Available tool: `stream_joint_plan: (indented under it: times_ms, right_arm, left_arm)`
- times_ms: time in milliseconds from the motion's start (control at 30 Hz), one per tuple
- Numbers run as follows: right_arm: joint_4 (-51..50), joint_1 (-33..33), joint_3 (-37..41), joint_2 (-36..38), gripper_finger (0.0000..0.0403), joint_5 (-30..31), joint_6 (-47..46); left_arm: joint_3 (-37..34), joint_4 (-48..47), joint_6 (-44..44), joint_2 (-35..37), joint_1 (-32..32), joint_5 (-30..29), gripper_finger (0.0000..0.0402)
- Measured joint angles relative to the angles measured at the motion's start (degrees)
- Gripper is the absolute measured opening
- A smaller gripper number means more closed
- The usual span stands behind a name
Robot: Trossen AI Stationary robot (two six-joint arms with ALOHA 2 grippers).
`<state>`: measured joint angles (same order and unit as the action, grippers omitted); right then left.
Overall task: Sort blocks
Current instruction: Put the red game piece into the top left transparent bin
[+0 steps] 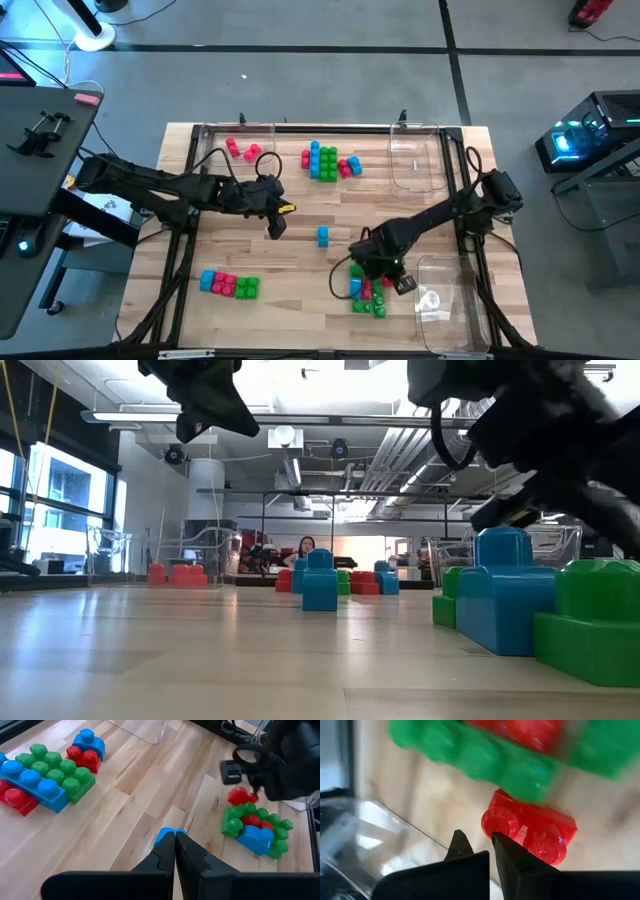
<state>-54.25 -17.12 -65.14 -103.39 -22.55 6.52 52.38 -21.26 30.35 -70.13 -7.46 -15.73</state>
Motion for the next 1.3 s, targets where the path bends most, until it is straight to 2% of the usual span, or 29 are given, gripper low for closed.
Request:
stream_joint_plan:
  times_ms: [233,367,500,633,700,833,1000,1067,1167,1300]
  right_arm:
    - [-4.50,5.47,0.34,4.22,0.0000,12.31,4.23]
    - [-3.35,8.53,0.34,5.26,0.0000,17.55,6.40]
    - [-2.86,10.20,-1.78,5.27,0.0000,19.24,5.32]
    - [-8.03,9.78,-6.16,7.62,0.0000,18.86,4.45]
    - [-10.14,9.49,-8.14,9.46,0.0000,18.86,-0.91]
    - [-11.62,9.67,-7.97,13.07,0.0000,19.16,-18.22]
    - [-10.60,10.06,-4.83,14.55,0.0001,27.38,-45.27]
    - [-10.88,10.65,-3.45,14.55,0.0007,28.52,-54.44]
    - [-10.55,11.53,-1.85,14.55,0.0035,28.50,-61.97]
    - [-8.00,12.39,0.34,14.55,0.0103,28.33,-70.69]
  left_arm:
    - [0.00,-0.19,-0.17,0.00,0.00,0.00,0.0000]
    - [0.00,-0.35,-0.15,0.00,0.00,0.01,0.0000]
    - [0.02,-0.37,-0.15,0.00,0.00,0.00,0.0000]
    - [0.04,-0.44,-0.15,-0.02,0.00,-0.04,0.0000]
    - [0.04,-0.61,-0.45,-0.02,0.00,-0.28,0.0000]
    - [0.04,-0.81,-0.52,-0.02,0.00,-1.46,0.0000]
    - [0.27,0.60,-0.60,-0.02,0.00,-3.40,0.0000]
    - [0.83,1.84,-1.85,-0.02,0.00,-3.37,0.0000]
    - [2.33,1.92,-5.18,-0.02,0.00,-3.35,0.0000]
    - [4.18,1.84,-10.60,0.02,0.31,-3.36,0.0000]
